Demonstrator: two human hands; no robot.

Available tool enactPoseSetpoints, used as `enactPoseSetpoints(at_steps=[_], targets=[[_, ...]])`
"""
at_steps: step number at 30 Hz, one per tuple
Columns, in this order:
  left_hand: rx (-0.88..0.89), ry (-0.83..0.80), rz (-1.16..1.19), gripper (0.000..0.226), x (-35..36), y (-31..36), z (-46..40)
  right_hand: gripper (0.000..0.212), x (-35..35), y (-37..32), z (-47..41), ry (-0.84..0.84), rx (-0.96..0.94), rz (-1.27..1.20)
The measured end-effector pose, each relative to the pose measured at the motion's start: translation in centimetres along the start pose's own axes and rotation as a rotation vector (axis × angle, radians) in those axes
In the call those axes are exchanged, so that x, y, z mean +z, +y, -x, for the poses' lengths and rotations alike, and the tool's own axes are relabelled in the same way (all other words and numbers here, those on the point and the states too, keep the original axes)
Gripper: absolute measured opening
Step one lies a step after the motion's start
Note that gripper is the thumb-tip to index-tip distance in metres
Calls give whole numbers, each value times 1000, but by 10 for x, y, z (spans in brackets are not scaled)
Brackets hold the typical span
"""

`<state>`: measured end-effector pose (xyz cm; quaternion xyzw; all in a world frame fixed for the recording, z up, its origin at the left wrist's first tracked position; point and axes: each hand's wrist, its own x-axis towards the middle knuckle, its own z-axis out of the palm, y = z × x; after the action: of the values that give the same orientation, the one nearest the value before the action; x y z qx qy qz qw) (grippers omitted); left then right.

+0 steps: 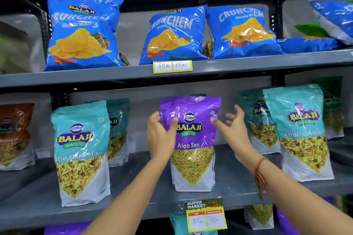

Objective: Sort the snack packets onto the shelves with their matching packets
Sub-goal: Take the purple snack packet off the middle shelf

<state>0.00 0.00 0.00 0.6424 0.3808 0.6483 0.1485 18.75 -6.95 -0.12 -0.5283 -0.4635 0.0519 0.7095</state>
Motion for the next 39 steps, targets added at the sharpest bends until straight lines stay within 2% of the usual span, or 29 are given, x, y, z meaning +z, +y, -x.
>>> enactPoseSetpoints(at_steps=[1,3,4,6,9,14,19,22,26,32,35,37,39], targets=[[-76,-21,73,46,4,-7,1,78,1,8,1,-71,106,-31],[-194,-43,175,29,11,-19,3,42,3,26,4,-295,180,-62],[-235,-27,220,26,12,-23,6,32,5,36,7,-366,182,-55],[-284,16,282,25,13,-28,8,24,8,46,10,-388,185,-125],[-348,80,337,32,14,-38,8,20,13,52,11,-332,198,-224],[-368,96,301,30,8,-41,8,14,19,41,19,-207,168,-148],[-329,128,291,23,-16,-27,13,32,19,20,35,-203,95,-138],[-254,202,338,19,-41,-8,27,9,17,-4,53,-219,66,-222],[-179,267,461,17,-81,12,56,8,16,-29,90,-274,60,-341],[-220,225,517,20,-139,-15,129,9,16,-9,176,-432,216,-471],[-270,220,414,16,-158,-50,174,11,18,20,219,-531,332,-455],[-291,221,313,23,-163,-76,199,14,25,49,241,-562,444,-423],[-337,212,205,26,-163,-108,219,28,36,81,259,-588,522,-350]])
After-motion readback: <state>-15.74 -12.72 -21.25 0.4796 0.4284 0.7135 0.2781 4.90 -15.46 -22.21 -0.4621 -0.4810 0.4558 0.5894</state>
